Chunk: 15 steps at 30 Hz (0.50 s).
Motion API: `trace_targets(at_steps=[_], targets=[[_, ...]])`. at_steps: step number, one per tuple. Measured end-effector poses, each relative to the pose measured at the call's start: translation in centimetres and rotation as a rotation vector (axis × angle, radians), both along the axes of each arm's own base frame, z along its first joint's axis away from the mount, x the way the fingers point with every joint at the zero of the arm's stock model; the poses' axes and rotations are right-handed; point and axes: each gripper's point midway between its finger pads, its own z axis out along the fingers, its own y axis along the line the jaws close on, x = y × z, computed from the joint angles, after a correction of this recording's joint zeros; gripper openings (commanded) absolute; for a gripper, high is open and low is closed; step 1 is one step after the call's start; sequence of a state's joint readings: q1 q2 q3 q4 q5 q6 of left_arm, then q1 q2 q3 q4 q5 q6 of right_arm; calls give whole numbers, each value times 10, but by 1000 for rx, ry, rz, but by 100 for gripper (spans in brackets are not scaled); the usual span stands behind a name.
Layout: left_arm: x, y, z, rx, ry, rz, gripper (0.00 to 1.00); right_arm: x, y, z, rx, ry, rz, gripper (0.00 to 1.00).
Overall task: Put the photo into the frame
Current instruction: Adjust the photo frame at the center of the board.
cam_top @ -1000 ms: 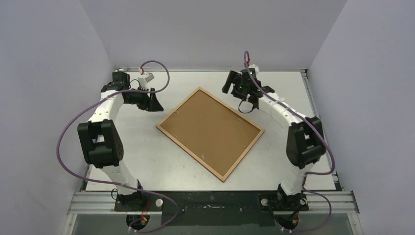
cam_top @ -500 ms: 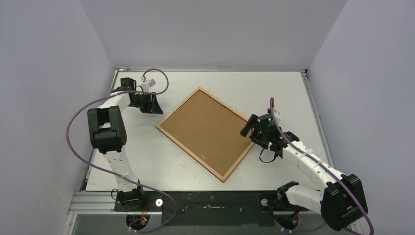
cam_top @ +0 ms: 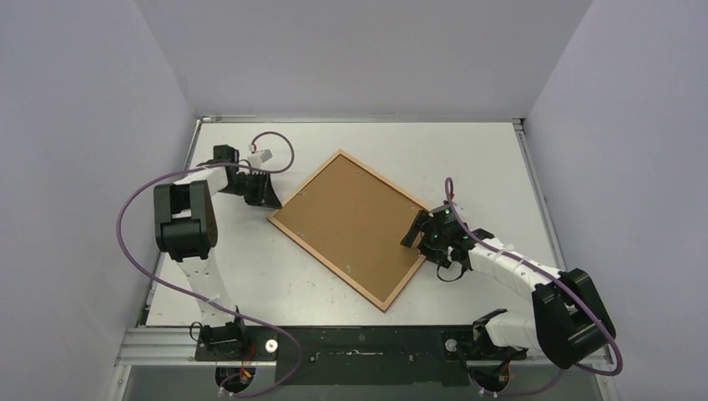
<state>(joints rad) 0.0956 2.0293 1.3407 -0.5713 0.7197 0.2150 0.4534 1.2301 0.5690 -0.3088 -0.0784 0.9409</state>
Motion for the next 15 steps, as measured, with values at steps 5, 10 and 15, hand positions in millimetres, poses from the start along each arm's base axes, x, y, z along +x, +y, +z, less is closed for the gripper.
trace_targets(at_steps=[5, 10, 15], targets=[[-10, -1, 1, -12, -16, -31, 13, 9, -1, -8, -12, 24, -2, 90], [-36, -1, 1, -1, -22, -88, 12, 37, -11, -8, -41, 32, -24, 90], [-74, -4, 1, -7, 25, -153, 12, 71, -24, -9, -80, 26, -34, 90]])
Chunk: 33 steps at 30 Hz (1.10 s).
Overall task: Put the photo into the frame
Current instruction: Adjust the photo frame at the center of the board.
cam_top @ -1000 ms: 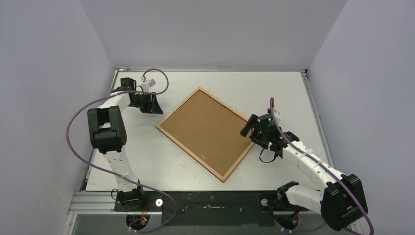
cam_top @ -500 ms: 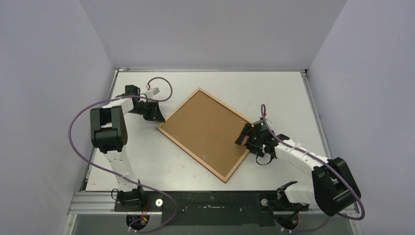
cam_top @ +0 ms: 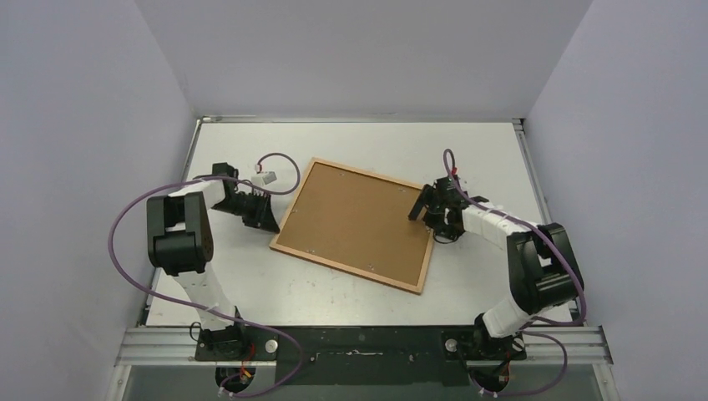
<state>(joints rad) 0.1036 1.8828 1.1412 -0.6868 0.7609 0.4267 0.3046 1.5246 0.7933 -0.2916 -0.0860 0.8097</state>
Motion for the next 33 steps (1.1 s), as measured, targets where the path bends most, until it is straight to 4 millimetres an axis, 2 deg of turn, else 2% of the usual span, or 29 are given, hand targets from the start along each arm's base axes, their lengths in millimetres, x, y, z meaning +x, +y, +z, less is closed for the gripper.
trace_targets(at_steps=[5, 8, 13, 16, 18, 19, 22, 24, 26, 29, 33], targets=[[-25, -3, 0, 1, 66, -63, 14, 44, 1, 1, -22, -19, 15, 90], [-37, -8, -1, 12, 99, -104, 15, 81, 5, 3, -21, -47, 22, 90], [-65, -33, 0, 20, 168, -214, 20, 150, 9, 9, -37, -115, 45, 90], [-81, -44, 4, 5, 209, -270, 24, 169, 13, 19, -53, -143, 64, 90], [-81, -46, 15, -33, 222, -269, 25, 170, 17, 30, -54, -161, 75, 90], [-75, -43, 22, -48, 214, -253, 25, 168, 20, 36, -60, -169, 81, 90], [-41, -27, 46, -85, 141, -177, 25, 158, 21, 54, -71, -203, 82, 90], [-18, -17, 61, -101, 77, -133, 26, 143, 21, 64, -79, -220, 84, 90], [-6, -17, 72, -120, 45, -111, 28, 133, 17, 70, -84, -230, 80, 90], [-2, -28, 75, -148, 59, -114, 33, 125, 10, 68, -97, -227, 68, 90], [-6, -43, 59, -164, 138, -122, 35, 110, -2, 46, -119, -176, 54, 90]])
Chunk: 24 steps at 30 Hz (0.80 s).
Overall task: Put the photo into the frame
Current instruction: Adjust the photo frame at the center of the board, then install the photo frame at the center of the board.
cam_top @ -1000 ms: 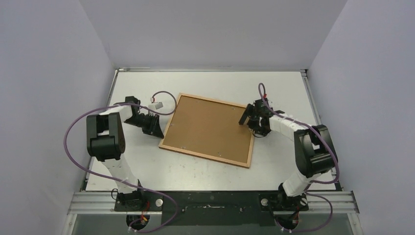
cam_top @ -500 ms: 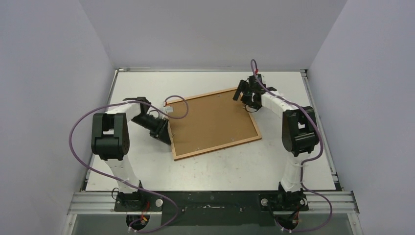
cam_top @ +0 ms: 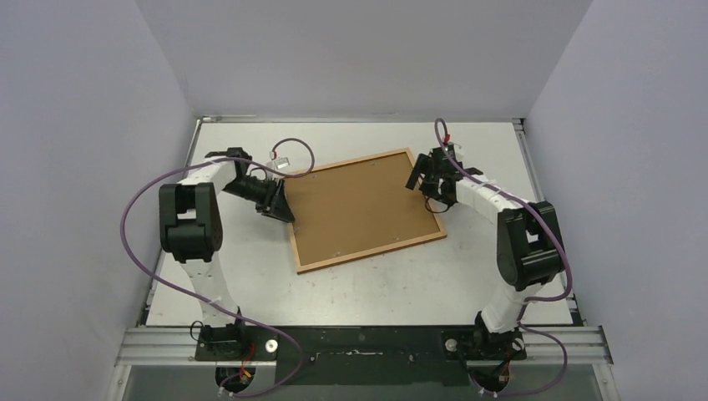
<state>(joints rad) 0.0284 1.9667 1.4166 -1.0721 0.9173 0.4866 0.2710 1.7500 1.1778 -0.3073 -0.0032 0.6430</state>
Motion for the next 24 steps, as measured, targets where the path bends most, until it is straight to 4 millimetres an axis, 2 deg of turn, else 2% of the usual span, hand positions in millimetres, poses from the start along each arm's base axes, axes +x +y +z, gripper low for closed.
trace_targets(at_steps=[5, 13, 19, 24], targets=[[2, 0, -25, 17, 72, 18, 37, -20, -16, -19, -14, 53, -24, 90], [10, 2, -32, 49, 50, 31, 37, -32, -40, -23, -10, 53, -74, 90], [13, 3, -38, 85, 37, 32, 37, -32, -56, -22, 14, 46, -110, 90], [13, 0, -41, 94, 36, 36, 37, -24, -69, -17, 43, 16, -138, 90]])
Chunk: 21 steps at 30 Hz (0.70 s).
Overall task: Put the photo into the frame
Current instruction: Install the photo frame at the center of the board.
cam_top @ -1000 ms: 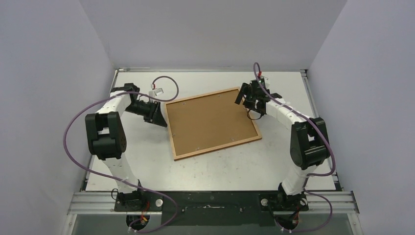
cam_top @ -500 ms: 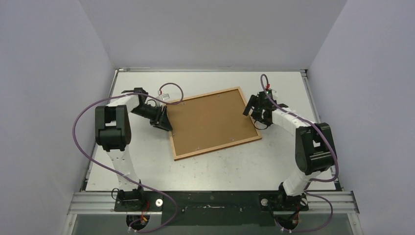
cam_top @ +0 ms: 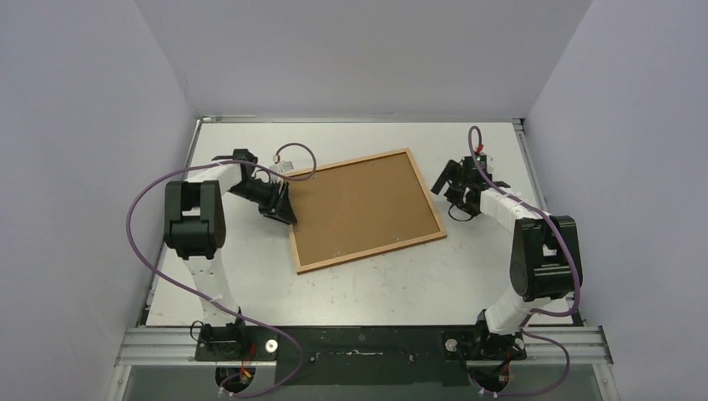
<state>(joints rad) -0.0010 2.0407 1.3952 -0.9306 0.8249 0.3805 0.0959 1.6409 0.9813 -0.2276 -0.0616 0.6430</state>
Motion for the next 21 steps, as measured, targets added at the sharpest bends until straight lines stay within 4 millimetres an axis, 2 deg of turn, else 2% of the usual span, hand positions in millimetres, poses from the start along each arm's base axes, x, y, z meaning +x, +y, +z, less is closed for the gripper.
trace_targets(at_steps=[5, 11, 21], targets=[[-5, -10, -1, 2, -2, -20, 37, 0, -6, -4, 16, -6, -11, 90], [-8, -16, -4, 11, -10, -38, 37, 0, -1, -9, 37, -3, 0, 90], [-16, -4, 0, 75, -39, -28, 37, -4, 0, -19, 44, 13, 6, 90]])
